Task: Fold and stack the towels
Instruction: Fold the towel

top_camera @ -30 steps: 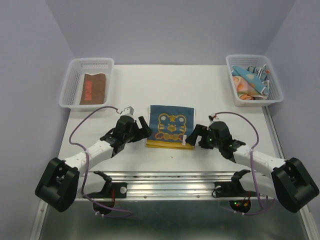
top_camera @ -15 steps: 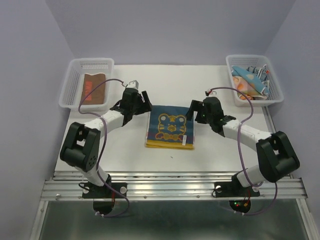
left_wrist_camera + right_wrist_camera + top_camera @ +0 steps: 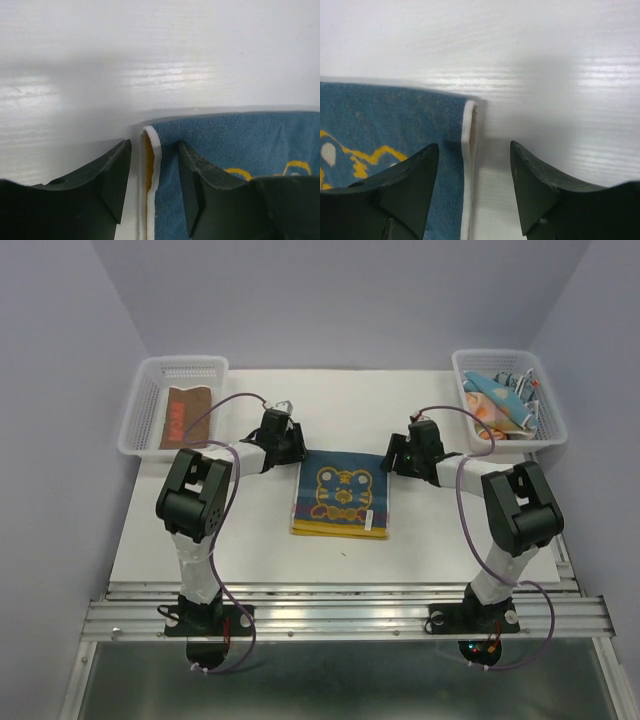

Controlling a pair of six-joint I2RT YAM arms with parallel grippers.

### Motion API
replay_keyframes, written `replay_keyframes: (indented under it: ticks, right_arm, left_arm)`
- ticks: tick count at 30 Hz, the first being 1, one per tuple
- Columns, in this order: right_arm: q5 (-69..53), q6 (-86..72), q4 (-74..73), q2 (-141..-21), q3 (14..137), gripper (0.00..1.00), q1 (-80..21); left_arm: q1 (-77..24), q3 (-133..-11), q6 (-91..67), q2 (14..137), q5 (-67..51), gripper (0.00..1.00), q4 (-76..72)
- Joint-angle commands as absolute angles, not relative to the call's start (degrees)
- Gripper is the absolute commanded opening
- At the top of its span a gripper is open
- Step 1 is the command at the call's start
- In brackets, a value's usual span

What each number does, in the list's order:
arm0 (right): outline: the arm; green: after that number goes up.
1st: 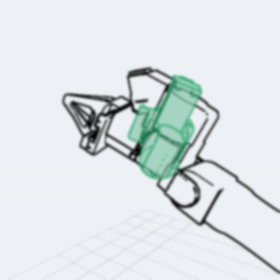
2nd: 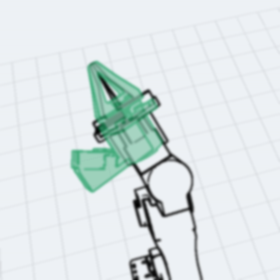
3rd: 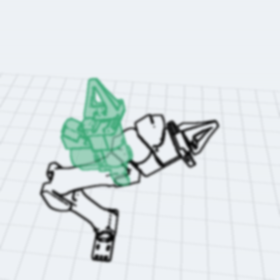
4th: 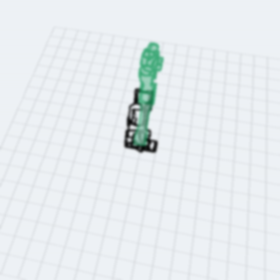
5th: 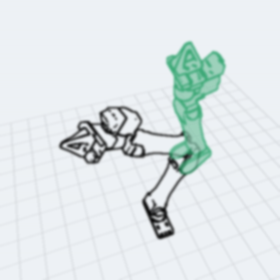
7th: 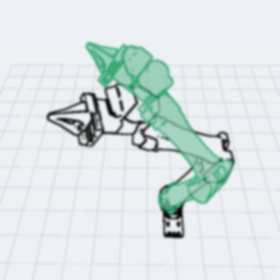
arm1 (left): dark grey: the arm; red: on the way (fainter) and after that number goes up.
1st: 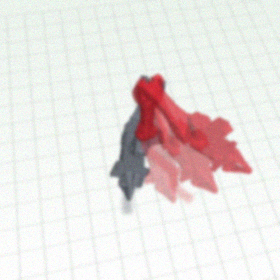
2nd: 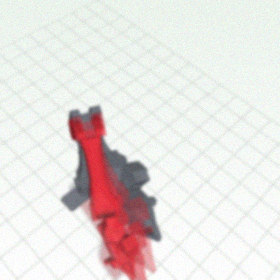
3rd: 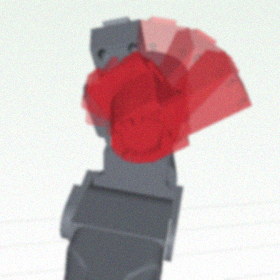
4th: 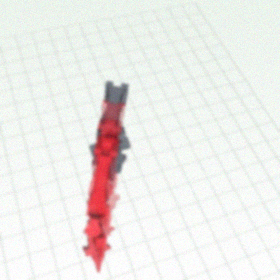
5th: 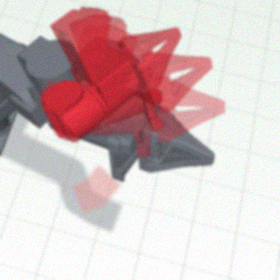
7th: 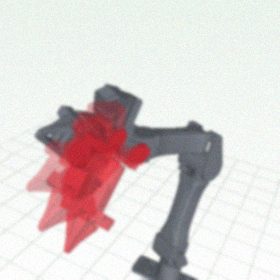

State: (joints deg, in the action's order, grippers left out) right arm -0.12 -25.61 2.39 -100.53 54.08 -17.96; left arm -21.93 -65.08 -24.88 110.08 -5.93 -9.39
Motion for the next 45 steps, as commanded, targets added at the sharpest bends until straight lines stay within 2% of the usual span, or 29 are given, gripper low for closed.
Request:
replay_keyframes:
  ticks: [1, 4, 5, 7, 9, 12, 15, 16, 18, 19, 21, 22, 26, 34, 45]
  right_arm:
    - [-3.6, -24.43, 5.62, -102.83, 57.83, 0.62, -17.05]
    - [-4.3, -24.0, 5.89, -104.23, 58.88, 0.59, -16.79]
    - [-4.74, -23.82, 6.32, -105.11, 59.06, 0.56, -16.7]
    - [-5.27, -24.17, 6.77, -106.25, 59.68, 0.48, -16.52]
    - [-5.27, -24.34, 6.59, -106.78, 60.12, 0.44, -16.35]
    - [-5.27, -24.34, 6.5, -107.66, 60.73, 0.41, -16.35]
    - [-4.57, -24.96, 6.5, -108.45, 61.43, 0.4, -16.26]
    - [-4.05, -25.13, 6.33, -109.07, 61.96, 0.38, -16.26]
    - [-3.61, -25.57, 5.98, -109.6, 62.4, 0.36, -16.17]
    - [-3.43, -25.58, 5.98, -109.95, 62.58, 0.36, -16.17]
    - [-3.08, -25.49, 6.06, -110.04, 62.75, 0.28, -16.17]
    - [-3.25, -25.4, 5.89, -110.13, 62.84, 0.19, -16.08]
    - [-8.77, -23.73, 5.27, -108.56, 62.67, 0.01, -16.17]
    - [-15.81, -22.85, 8.96, -99.85, 55.73, 0.01, -16.17]
    - [-25.66, -25.4, 13.71, -84.83, 41.32, 0.01, -17.13]
  left_arm:
    - [-21.27, -69.08, -23.64, 111.35, -7.91, 0.52, -10.11]
    - [-21.27, -69.7, -23.64, 112.41, -8.17, 0.49, -10.11]
    - [-21.27, -69.87, -23.64, 112.67, -8.09, 0.49, -10.11]
    - [-21.27, -70.22, -23.56, 113.2, -8.35, 0.43, -10.11]
    - [-21.27, -70.4, -23.64, 113.55, -8.7, 0.38, -10.11]
    - [-21.27, -70.49, -23.64, 113.73, -8.88, 0.36, -10.19]
    - [-21.27, -71.36, -23.64, 114.61, -9.4, 0.26, -10.11]
    - [-21.27, -71.89, -23.73, 114.87, -9.67, 0.12, -10.02]
    - [-21.27, -72.16, -23.73, 115.05, -9.06, 0.0, -9.58]
    - [-21.27, -72.33, -23.73, 114.96, -8.62, 0.0, -9.49]
    - [-21.27, -71.98, -23.91, 114.7, -8.09, 0.0, -9.4]
    - [-21.27, -71.72, -23.91, 114.0, -7.65, 0.0, -9.58]
    - [-21.27, -69.27, -24.08, 111.27, -7.47, 0.0, -11.16]
    - [-21.36, -62.68, -25.49, 103.37, -9.05, 0.0, -14.85]
    - [-22.59, -44.84, -30.05, 90.1, -10.9, 0.0, -21.88]
